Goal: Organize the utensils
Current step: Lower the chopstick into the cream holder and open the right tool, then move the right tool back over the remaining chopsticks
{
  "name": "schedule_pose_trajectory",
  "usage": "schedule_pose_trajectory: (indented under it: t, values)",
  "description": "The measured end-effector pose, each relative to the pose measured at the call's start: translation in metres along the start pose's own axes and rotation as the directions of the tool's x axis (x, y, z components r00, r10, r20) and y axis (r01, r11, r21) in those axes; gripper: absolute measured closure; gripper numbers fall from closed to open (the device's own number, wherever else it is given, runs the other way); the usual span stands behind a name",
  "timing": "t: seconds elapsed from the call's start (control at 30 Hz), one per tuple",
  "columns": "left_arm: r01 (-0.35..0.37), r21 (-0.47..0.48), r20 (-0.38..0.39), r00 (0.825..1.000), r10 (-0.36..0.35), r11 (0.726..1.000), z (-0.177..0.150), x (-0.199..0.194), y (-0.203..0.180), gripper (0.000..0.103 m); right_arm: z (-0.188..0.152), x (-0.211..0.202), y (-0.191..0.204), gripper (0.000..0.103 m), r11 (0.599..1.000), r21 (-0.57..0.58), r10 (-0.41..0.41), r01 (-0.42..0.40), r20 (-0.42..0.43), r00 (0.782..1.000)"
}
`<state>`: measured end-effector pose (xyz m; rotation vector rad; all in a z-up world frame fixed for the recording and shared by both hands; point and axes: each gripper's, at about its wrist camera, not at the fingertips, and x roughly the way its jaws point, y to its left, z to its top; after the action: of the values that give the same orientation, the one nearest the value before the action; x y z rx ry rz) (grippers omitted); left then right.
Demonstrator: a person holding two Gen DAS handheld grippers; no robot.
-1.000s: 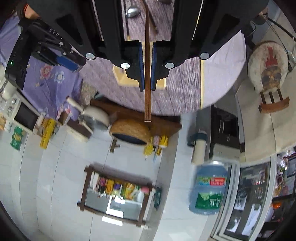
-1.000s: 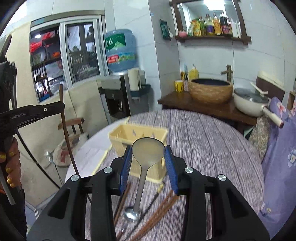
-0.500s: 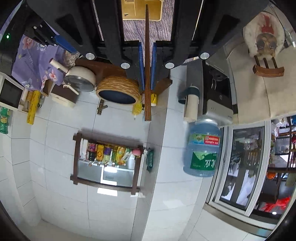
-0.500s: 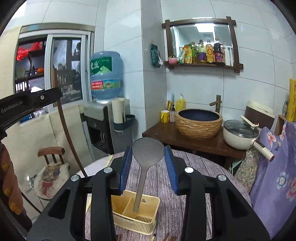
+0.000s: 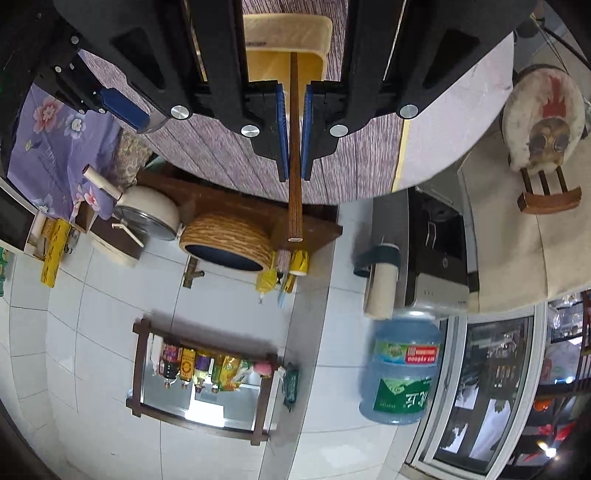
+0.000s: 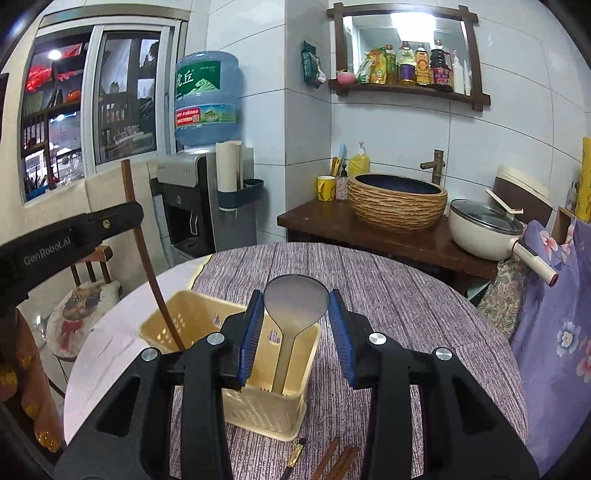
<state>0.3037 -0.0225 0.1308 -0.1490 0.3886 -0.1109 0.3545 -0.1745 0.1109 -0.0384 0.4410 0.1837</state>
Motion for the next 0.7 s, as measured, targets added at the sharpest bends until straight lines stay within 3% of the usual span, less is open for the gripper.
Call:
schedule_pose_trajectory:
  t: [0.4, 0.47, 0.57, 0.6, 0.67, 0.7]
  values:
    - [0.000, 0.016, -0.064, 0.998, 0.001, 1.000, -0.016, 0.010, 0.002, 0.095, -0.018, 0.005, 0.009, 0.065, 0.999, -0.043, 0.006, -0.007, -0.012, 1.000]
    - [0.004, 0.009, -0.061, 0.998, -0.004, 1.000, -0.015, 0.008, 0.003, 0.095, -0.019, -0.001, 0.010, 0.048, 0.999, -0.054, 0.004, -0.003, 0.009, 1.000]
    - [0.018, 0.003, -0.048, 0.999, -0.018, 1.000, -0.012, -0.002, 0.005, 0.094, -0.019, -0.016, 0.010, 0.045, 0.998, -0.062, 0.008, -0.006, 0.041, 0.999]
    - [0.021, 0.004, -0.043, 0.999, -0.021, 1.000, -0.011, -0.007, 0.006, 0.089, -0.020, -0.021, 0.009, 0.045, 0.998, -0.059, 0.012, -0.009, 0.048, 0.999]
    - [0.022, -0.001, -0.030, 0.999, -0.022, 1.000, -0.012, -0.019, 0.010, 0.063, -0.022, -0.033, 0.004, 0.042, 0.999, -0.038, 0.013, -0.011, 0.058, 0.998]
    - [0.020, -0.009, -0.020, 1.000, -0.021, 1.000, -0.013, -0.025, 0.011, 0.044, -0.025, -0.040, 0.001, 0.040, 1.000, -0.018, 0.017, -0.016, 0.062, 0.998]
